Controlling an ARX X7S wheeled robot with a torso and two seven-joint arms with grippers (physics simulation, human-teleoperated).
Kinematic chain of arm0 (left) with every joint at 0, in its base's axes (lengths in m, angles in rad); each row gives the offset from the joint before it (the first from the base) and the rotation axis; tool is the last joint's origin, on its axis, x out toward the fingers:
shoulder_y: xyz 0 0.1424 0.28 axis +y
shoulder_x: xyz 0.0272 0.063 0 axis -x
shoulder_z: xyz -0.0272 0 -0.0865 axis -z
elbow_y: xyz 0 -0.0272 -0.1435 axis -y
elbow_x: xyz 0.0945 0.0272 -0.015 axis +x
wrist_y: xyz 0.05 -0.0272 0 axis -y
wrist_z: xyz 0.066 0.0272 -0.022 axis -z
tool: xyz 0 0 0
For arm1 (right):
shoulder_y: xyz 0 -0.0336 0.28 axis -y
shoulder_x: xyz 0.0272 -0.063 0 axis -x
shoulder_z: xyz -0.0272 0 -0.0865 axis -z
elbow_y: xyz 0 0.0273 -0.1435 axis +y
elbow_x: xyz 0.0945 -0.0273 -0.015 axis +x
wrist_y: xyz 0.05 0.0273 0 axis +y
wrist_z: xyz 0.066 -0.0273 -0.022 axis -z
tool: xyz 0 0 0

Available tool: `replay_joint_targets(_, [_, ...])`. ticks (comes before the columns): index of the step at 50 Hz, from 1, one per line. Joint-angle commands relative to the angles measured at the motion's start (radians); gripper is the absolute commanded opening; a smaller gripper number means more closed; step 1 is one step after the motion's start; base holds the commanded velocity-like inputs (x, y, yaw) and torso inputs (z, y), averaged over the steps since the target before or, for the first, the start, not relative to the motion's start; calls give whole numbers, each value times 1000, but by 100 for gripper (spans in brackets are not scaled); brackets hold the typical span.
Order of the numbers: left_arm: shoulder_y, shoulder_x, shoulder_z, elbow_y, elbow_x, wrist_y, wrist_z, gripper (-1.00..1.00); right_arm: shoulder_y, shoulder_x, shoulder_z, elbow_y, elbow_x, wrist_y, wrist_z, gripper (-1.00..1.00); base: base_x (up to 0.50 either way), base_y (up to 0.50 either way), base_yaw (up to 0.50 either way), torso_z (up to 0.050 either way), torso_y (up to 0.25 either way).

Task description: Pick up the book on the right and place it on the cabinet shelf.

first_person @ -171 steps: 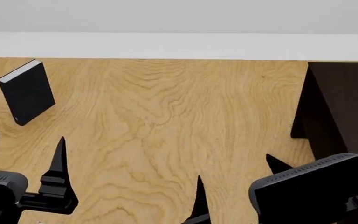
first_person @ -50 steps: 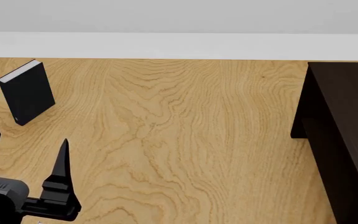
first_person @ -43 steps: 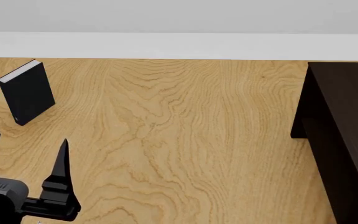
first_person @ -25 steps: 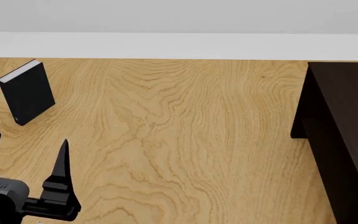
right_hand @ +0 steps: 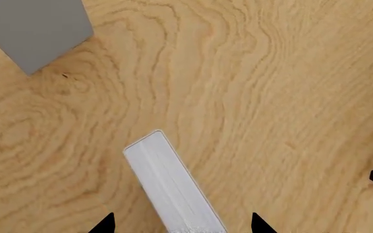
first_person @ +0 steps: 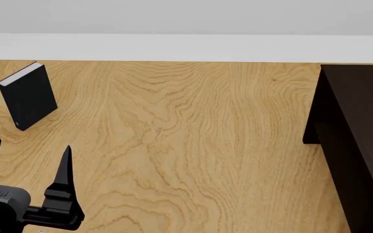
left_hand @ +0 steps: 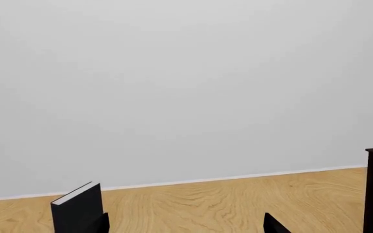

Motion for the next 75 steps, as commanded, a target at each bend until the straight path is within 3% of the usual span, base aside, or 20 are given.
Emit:
replay_joint_targets(1, [3, -5, 1, 0, -4, 6, -3, 100, 5, -6, -28, 31, -29, 18, -14, 100, 0, 0, 0, 0, 0])
replay_joint_targets(58, [11, -24, 0, 3, -34, 30, -17, 100, -63, -71, -68, 156, -303, 97, -251, 100, 0, 0, 0, 0, 0])
replay_joint_targets(59, [11, -24, 0, 3, -35, 30, -18, 100, -60, -67, -66, 154, -297, 92, -248, -100, 0, 0, 0, 0, 0])
replay_joint_targets(75, [12, -27, 7, -3, -37, 42, -21, 100, -21, -30, -71, 107, -256, 61, -216, -100, 0, 0, 0, 0, 0])
